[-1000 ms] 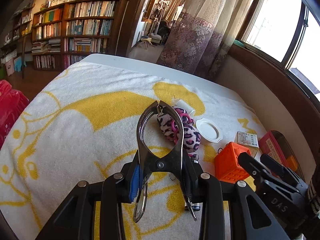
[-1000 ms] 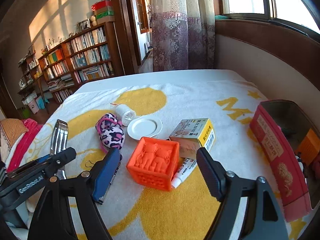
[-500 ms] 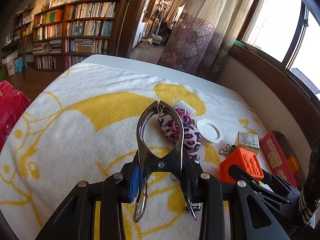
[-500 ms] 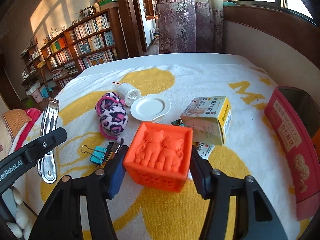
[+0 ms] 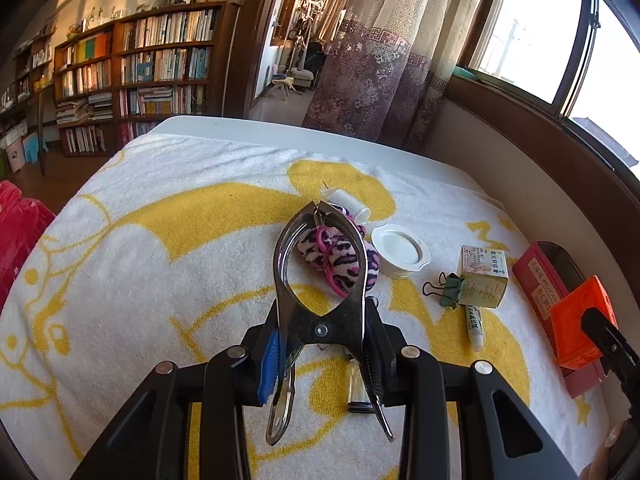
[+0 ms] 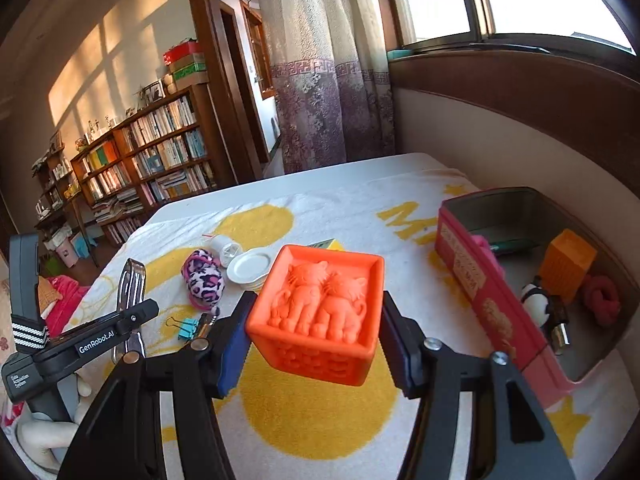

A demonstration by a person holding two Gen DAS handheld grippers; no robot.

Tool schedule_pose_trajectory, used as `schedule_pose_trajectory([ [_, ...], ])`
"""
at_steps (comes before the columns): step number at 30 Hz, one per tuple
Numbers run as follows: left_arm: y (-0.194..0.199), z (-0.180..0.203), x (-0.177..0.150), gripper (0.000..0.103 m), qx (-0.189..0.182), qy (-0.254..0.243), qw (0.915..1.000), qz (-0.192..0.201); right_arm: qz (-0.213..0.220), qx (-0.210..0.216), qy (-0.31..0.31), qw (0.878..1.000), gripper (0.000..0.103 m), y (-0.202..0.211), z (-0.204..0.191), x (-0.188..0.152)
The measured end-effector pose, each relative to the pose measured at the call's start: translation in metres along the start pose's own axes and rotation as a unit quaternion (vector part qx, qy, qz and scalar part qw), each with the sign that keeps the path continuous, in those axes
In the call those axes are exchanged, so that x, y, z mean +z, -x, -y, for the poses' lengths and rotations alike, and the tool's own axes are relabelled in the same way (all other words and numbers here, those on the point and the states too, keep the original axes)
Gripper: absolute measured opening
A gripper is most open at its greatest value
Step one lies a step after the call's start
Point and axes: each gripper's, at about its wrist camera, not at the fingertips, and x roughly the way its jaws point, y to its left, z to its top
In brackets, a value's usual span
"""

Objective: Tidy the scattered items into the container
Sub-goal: 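Grasp the orange rubber cube with the right gripper while the left holds the clamp, then carry the orange cube into the tin and open the right gripper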

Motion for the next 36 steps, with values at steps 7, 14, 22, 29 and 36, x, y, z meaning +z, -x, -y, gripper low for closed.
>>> schedule_pose_trajectory([
  [7,0.009,0.026,-0.002,0.038,-0.020,-0.012,0.9997,0.002,0.045,-0.074,-0.048,0.995,0.063,0.036,0.068,0.006],
  [14,0.011,0.062,-0.003,0.038,-0.033,-0.043,0.9985,-0.003,0.065,-0.141,-0.085,0.984,0.063,0.048,0.132,0.011],
  [22,0.008,0.100,-0.003,0.038,-0.047,-0.073,0.9960,-0.020,0.068,-0.161,-0.132,0.976,0.070,0.041,0.179,0.007],
  [29,0.000,0.150,-0.003,0.038,-0.064,-0.115,0.9907,-0.033,0.124,-0.201,-0.127,0.963,0.079,0.055,0.182,-0.005],
  [36,-0.011,0.206,-0.001,0.038,-0.092,-0.154,0.9829,-0.043,0.159,-0.206,-0.168,0.951,0.081,0.070,0.195,-0.012],
])
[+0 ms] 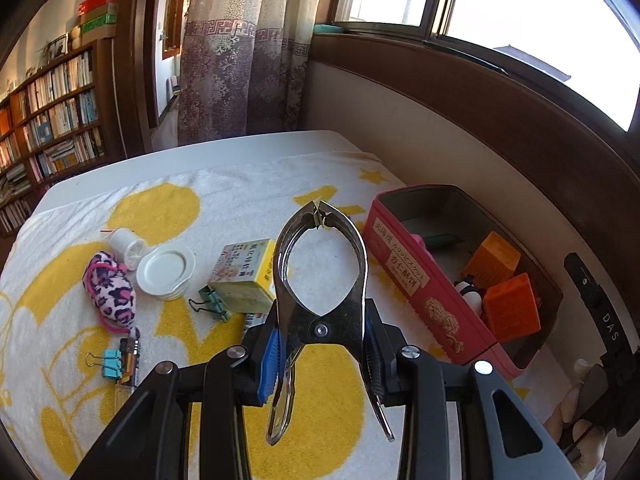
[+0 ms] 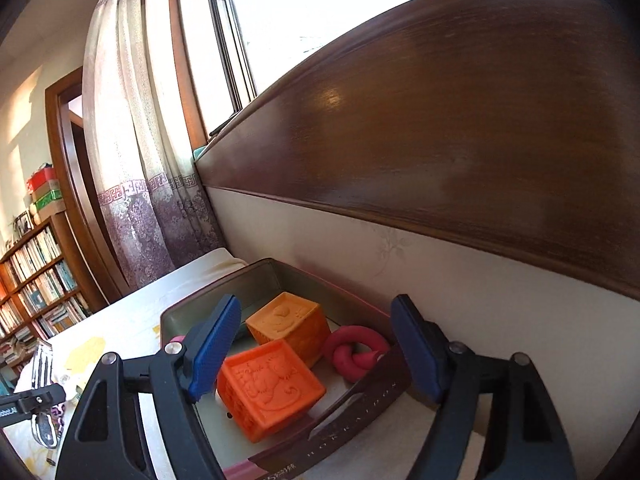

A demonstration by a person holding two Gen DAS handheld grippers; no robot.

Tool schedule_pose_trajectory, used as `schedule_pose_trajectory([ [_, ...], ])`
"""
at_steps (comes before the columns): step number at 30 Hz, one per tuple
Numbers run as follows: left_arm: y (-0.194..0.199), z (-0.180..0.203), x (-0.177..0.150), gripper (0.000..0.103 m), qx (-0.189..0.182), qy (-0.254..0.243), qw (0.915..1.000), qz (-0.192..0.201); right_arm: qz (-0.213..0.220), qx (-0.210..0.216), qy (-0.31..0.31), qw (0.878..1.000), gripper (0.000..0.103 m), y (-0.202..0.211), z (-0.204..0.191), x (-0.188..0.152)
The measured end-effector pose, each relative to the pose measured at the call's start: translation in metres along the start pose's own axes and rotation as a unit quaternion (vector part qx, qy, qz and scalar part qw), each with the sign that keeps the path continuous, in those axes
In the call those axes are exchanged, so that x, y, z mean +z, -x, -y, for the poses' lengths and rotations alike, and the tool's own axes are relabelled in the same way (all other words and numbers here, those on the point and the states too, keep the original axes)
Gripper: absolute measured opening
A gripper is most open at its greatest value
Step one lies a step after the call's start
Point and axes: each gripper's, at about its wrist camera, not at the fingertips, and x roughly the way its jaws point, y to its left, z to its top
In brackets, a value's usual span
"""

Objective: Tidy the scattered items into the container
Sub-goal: 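Carry the orange cube into the tin and open the right gripper, then lower the silver clamp into the tin and open the left gripper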

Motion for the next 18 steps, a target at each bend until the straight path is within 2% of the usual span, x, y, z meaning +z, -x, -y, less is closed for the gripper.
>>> schedule_pose_trajectory([
  [10,-0.037,0.077,0.037,0.038,-0.051,-0.062,0.9967,-0.011,0.004,0.009,-0.019,1.000,0.081,0.001,0.006,0.001],
  [14,-0.058,0.098,0.048,0.038,-0.076,-0.067,0.9946,-0.021,0.007,0.009,-0.022,1.000,0.081,0.001,0.007,0.001],
  [17,-0.069,0.108,0.058,0.048,-0.091,-0.063,0.9936,-0.023,0.010,0.009,-0.016,1.000,0.081,0.001,0.005,0.001],
  [18,-0.072,0.111,0.060,0.048,-0.093,-0.063,0.9935,-0.021,0.011,0.010,-0.015,1.000,0.081,0.002,0.005,0.000],
])
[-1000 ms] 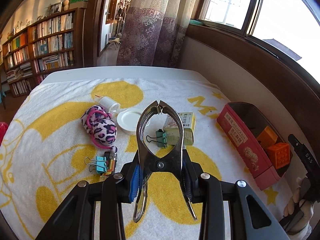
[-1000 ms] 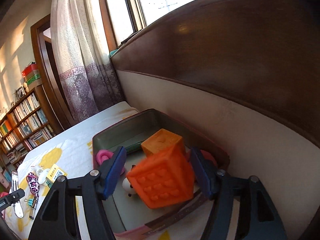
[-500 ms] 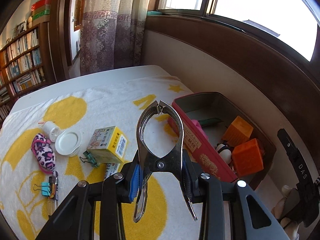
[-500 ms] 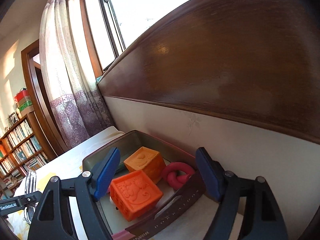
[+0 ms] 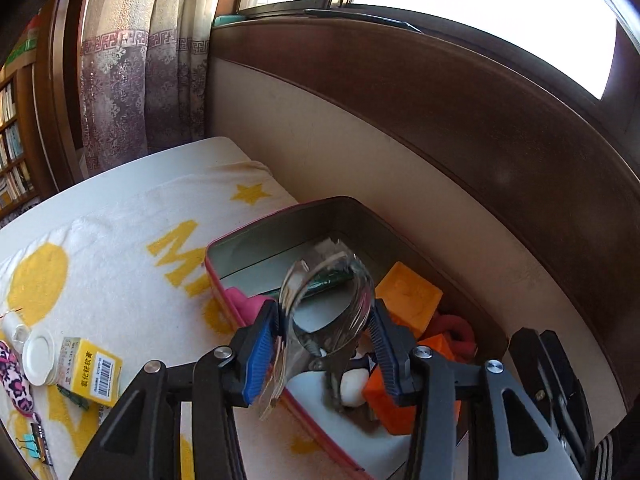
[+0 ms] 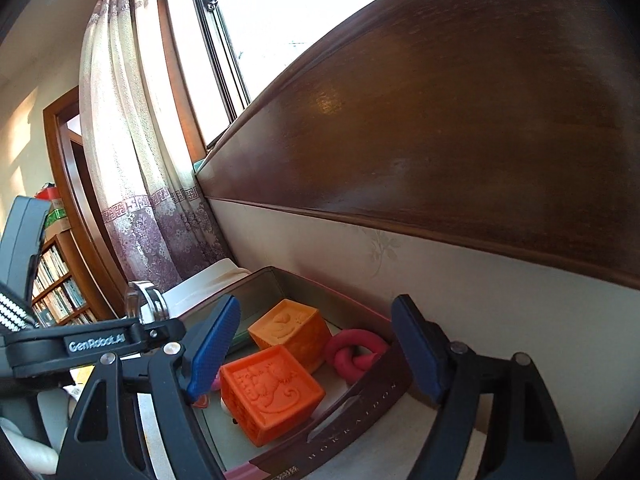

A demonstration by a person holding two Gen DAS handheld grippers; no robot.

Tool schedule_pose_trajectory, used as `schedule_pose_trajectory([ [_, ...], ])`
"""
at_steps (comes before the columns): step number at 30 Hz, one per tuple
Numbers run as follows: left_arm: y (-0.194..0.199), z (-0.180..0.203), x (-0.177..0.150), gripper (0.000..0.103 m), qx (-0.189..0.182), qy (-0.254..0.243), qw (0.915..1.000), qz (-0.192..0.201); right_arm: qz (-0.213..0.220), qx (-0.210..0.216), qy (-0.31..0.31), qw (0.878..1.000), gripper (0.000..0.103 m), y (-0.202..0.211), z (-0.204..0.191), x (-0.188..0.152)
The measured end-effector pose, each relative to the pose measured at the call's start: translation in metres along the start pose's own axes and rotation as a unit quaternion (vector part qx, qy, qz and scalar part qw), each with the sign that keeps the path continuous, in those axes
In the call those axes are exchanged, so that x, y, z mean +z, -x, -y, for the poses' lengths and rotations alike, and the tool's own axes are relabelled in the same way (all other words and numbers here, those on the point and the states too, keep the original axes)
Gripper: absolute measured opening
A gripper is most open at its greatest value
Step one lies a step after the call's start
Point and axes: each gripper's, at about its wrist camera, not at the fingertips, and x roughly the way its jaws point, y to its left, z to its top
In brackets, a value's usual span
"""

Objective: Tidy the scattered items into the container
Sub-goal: 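Lower the silver clamp into the tin and open the left gripper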

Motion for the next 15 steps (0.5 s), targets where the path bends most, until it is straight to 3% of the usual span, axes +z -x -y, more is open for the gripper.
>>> schedule_pose_trajectory([
  [15,0.003,-0.036,-0.009,0.049,0.029,0.052,0.9982,-0.006,-0.005,0.001,0.003,1.000,0.081,-0.001,-0.002,-0.001],
])
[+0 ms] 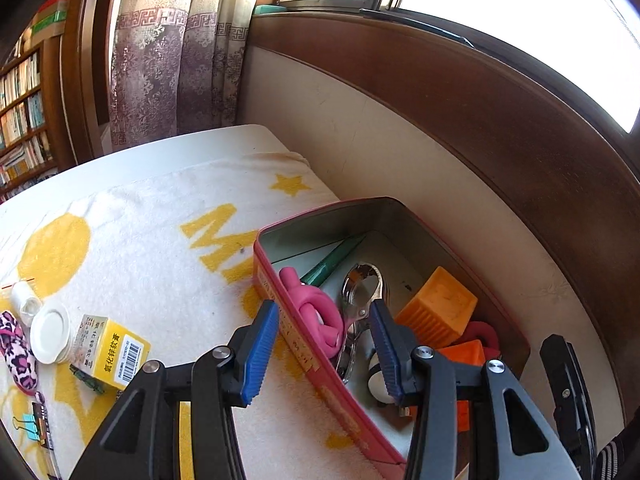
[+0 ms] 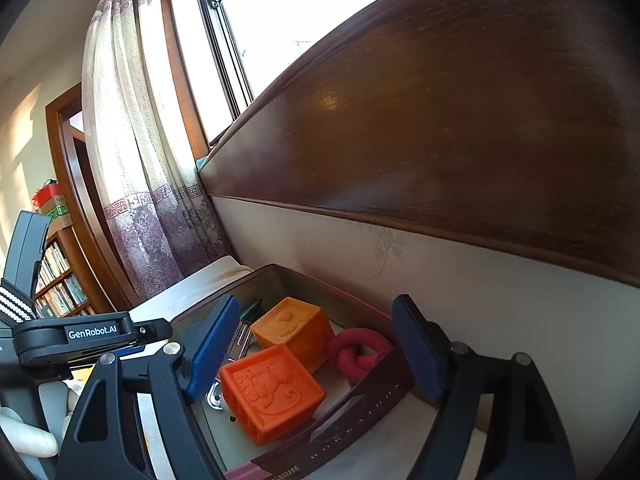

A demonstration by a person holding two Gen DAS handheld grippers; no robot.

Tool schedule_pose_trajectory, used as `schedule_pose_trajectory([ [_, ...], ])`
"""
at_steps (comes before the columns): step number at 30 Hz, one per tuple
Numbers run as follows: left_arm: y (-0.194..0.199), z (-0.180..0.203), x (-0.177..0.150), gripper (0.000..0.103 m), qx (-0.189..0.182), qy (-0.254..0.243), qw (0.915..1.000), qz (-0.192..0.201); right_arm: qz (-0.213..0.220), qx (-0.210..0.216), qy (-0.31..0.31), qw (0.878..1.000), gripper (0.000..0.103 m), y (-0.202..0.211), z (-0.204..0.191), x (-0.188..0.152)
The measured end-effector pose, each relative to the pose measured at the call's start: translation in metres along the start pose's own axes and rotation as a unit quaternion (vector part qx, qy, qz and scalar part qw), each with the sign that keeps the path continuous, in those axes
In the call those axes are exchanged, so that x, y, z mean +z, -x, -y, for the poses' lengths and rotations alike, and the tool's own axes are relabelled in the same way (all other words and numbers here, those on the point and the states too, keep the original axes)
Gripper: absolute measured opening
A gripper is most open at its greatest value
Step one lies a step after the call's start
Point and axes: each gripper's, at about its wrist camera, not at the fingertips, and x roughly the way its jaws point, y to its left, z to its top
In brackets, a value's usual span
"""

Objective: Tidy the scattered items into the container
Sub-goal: 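Lower the silver clamp into the tin and open the left gripper, then move the left gripper to the clear lighter and grasp it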

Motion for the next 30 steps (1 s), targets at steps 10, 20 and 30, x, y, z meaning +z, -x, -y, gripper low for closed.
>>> schedule_pose_trajectory([
  [10,0.027,-0.044,-0.025,0.070,0.047,0.034,0.9982,0.015,0.001,-0.012,0.012,1.000,0.082,-0.001,-0.003,-0.001],
  [20,0.064,-0.116,-0.056,0.070,0.106,0.098,0.9894,0.020,0.004,-0.033,0.026,0.999,0.082,-0.001,-0.008,-0.003],
  [30,0.110,-0.183,-0.097,0.070,0.161,0.137,0.9768,0.035,0.005,-0.050,0.040,0.998,0.083,-0.001,-0.012,-0.005],
])
